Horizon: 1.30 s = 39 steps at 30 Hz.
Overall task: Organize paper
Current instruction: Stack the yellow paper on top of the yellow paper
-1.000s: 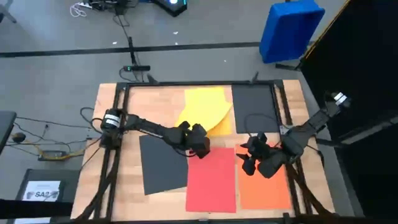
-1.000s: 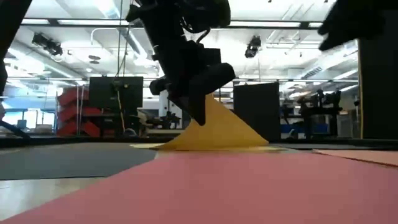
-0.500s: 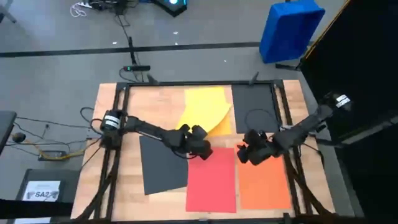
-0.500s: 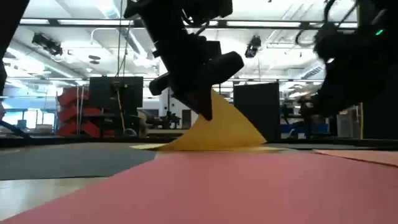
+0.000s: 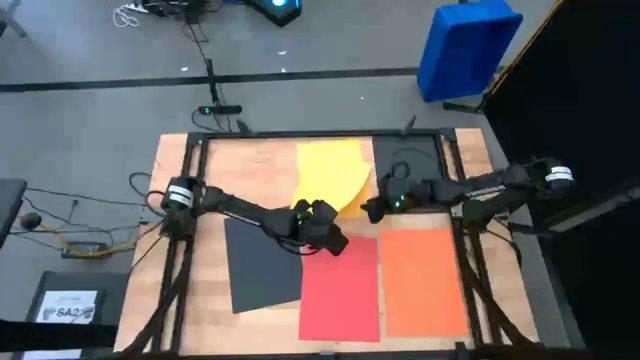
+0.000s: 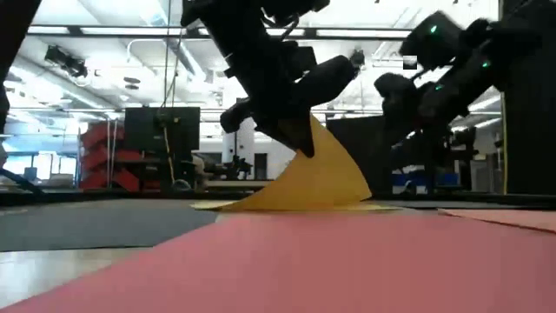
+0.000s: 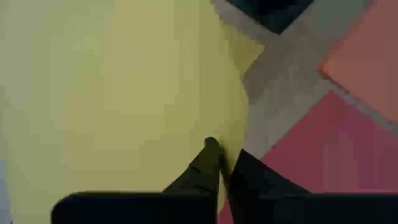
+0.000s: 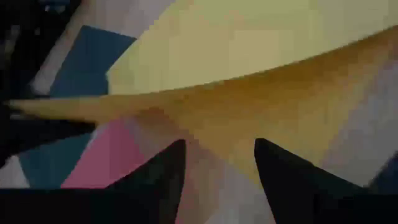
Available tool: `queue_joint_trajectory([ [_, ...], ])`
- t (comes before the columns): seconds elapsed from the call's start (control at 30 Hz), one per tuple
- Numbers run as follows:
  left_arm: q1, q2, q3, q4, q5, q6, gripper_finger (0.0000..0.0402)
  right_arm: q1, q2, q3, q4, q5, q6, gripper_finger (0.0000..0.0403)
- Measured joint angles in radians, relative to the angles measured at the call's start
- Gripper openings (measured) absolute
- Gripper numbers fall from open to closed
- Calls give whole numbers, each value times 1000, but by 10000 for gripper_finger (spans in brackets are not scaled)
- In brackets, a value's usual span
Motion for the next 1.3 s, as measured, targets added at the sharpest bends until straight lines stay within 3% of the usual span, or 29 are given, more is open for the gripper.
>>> queue_joint_trajectory([
  [0.3, 2, 0, 0, 28, 0, 33, 0, -117, 3, 0, -52, -29, -114, 133],
  [0.5, 20, 0, 0, -2, 1, 43, 0, -77, 89, 74, -68, -53, -336, 48],
  [0.6, 24, 0, 0, -26, 1, 36, 0, -51, 177, 143, -119, -15, -409, 8],
  [0.87, 22, 0, 0, -34, 4, 28, 0, -79, 393, 301, -260, 14, -457, 1],
  [1.17, 14, 0, 0, -15, 17, 4, 0, -94, 389, 388, -392, -1, -455, 0],
  [1.3, 14, 0, 0, 2, 18, 1, 0, -88, 382, 401, -477, -53, -452, 0],
])
